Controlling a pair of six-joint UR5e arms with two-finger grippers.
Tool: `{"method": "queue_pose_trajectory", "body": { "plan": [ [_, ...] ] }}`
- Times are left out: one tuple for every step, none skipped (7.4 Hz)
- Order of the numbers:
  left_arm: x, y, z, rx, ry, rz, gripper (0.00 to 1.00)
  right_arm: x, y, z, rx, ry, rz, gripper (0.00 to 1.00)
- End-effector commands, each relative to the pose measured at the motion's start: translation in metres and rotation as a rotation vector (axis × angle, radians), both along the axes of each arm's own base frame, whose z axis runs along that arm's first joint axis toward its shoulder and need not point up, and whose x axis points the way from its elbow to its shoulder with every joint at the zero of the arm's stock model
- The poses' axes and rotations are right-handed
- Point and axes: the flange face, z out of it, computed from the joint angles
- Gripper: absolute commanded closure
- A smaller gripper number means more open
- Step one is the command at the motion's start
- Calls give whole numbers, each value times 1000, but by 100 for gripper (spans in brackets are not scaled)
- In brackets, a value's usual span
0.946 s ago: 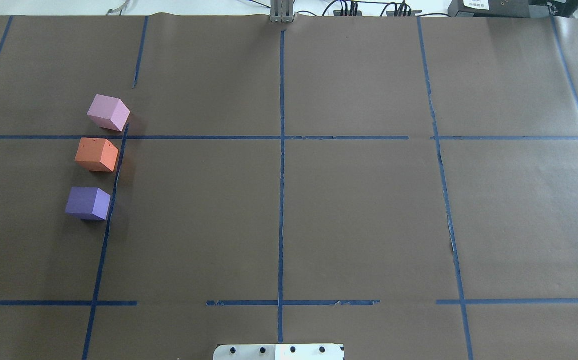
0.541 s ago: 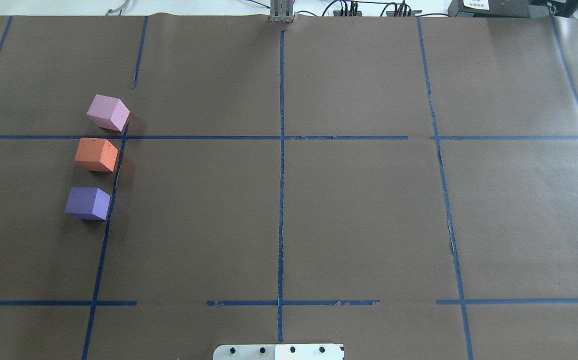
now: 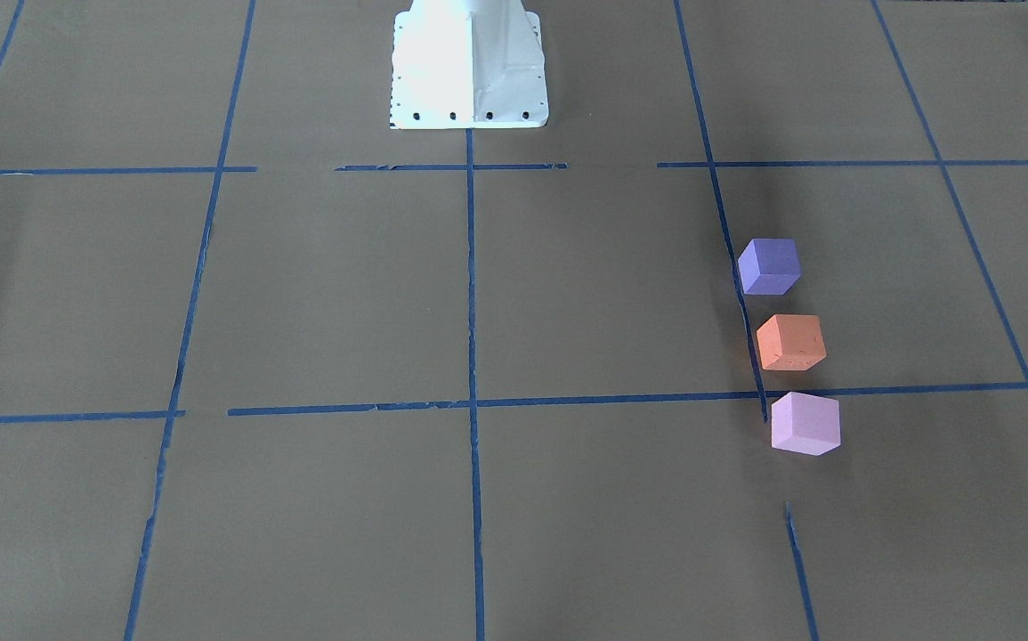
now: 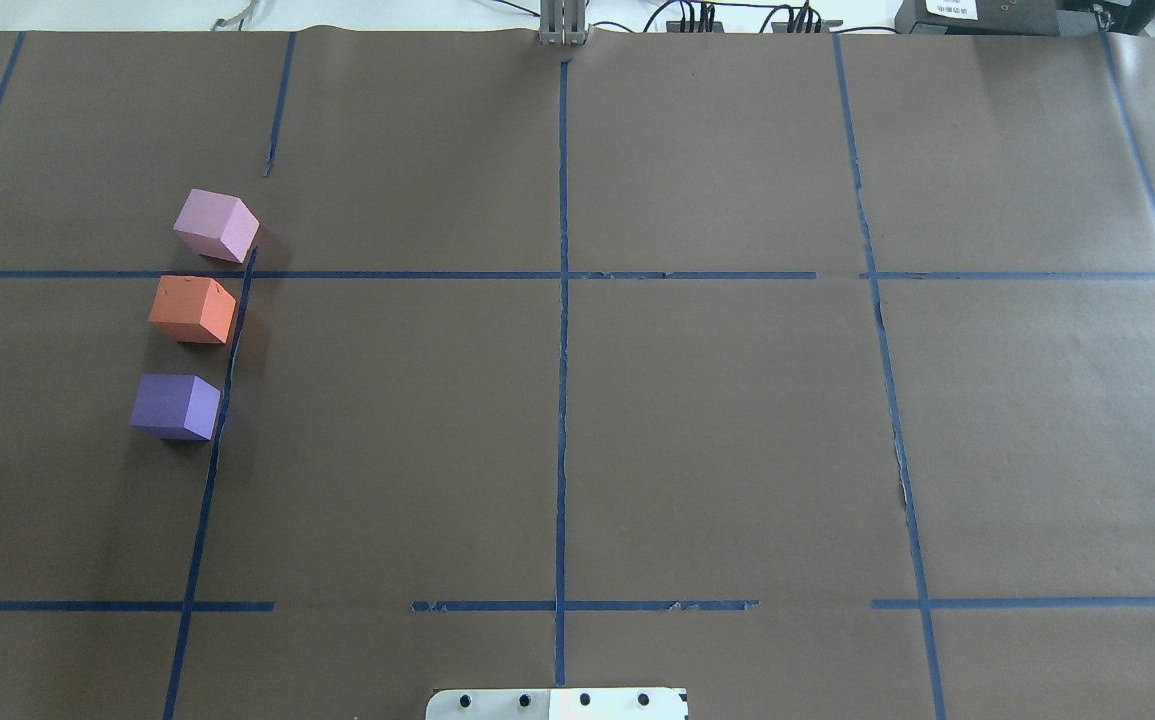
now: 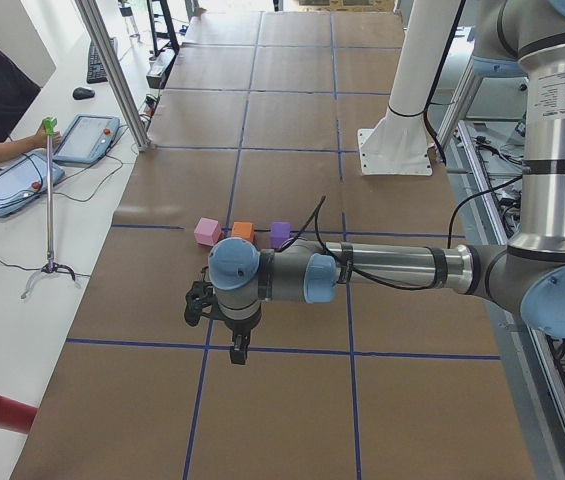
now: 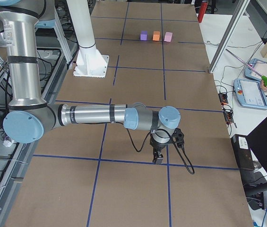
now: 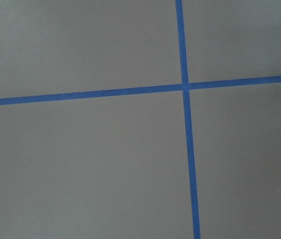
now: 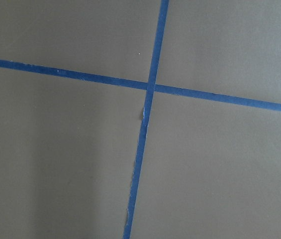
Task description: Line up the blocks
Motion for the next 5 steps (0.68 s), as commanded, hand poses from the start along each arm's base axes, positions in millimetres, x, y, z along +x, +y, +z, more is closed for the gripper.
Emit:
{"method": "queue_pose_trajectory", "body": {
  "plan": [
    [0,0,-2,-3,0,1,0,0,0,0,1,0,-1,0],
    [0,0,-1,-2,-1,2,0,0,0,0,0,0,0,0],
    [0,1,2,-7,0,3,0,0,0,0,0,0,0,0],
    [0,1,4,-8,-1,5,0,0,0,0,0,0,0,0],
    [0,1,4,-4,-3,8,0,0,0,0,0,0,0,0]
  ]
}}
